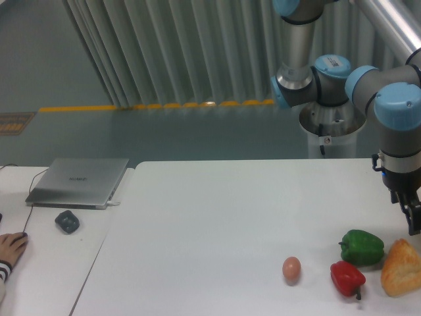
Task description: Place the yellow pepper on the table
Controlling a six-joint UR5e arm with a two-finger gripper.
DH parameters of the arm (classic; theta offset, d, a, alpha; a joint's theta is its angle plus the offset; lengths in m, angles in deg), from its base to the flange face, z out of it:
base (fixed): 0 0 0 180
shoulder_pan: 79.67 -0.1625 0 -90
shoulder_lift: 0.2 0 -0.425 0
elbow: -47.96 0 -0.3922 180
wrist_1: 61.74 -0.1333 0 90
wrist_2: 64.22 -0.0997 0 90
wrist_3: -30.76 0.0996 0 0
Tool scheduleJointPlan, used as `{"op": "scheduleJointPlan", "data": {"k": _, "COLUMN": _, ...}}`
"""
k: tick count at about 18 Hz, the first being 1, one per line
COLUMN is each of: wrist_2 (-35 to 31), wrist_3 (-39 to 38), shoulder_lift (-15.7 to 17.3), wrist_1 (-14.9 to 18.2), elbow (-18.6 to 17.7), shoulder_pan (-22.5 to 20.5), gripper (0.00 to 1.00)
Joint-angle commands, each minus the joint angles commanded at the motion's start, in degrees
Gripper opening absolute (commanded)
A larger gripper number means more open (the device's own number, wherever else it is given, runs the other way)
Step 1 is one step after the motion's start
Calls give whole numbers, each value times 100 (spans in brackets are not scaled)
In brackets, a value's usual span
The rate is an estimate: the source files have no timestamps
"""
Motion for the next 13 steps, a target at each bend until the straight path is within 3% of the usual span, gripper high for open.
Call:
{"op": "scheduleJointPlan", "data": {"k": 7, "wrist_2": 352, "wrist_3": -175, "shoulder_lift": 0, "wrist_1": -9, "elbow": 0, "shoulder_pan": -35, "gripper": 100}}
{"op": "scheduleJointPlan", "data": {"k": 13, "wrist_2": 361, "wrist_3": -202, "shoulder_lift": 9, "wrist_1": -422, "elbow": -298, "shoulder_pan": -114, "gripper": 100}}
